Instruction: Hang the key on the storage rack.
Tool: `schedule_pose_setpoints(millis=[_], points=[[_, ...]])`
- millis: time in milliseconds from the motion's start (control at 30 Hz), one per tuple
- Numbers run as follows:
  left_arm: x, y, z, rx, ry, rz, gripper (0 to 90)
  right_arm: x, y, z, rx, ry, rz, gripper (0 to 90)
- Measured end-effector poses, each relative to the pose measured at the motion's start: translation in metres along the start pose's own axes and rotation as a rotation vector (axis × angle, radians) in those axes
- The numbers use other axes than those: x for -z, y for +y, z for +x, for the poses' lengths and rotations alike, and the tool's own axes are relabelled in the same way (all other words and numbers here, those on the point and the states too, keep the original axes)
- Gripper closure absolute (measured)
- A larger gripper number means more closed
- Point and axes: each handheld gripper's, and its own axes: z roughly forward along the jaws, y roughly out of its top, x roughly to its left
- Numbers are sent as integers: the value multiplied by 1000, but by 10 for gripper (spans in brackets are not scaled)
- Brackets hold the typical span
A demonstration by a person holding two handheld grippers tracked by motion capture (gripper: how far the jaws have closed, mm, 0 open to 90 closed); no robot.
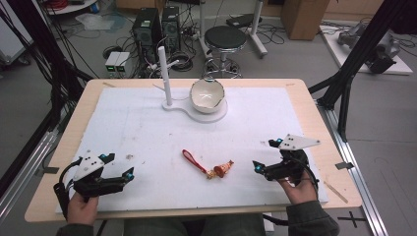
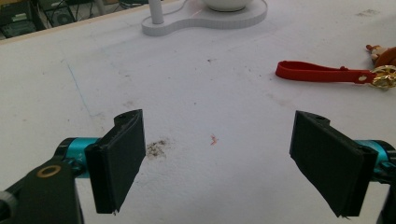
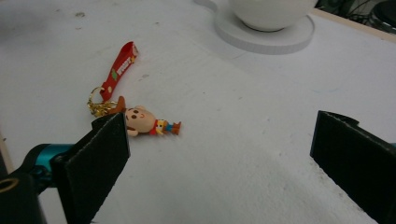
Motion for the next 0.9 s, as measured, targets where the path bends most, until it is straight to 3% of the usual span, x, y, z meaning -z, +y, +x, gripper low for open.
schedule_pose_setpoints(millis=[267,400,900], points=[[0,0,-1,-3,2,-2,188,-11,18,5,-7,-5,32,43],[1,1,0,-7,3,-3,188,-18,33,8,21,-4,64,44],[2,0,0,3,6,-6,188,-34,60,21,55,68,92,44]])
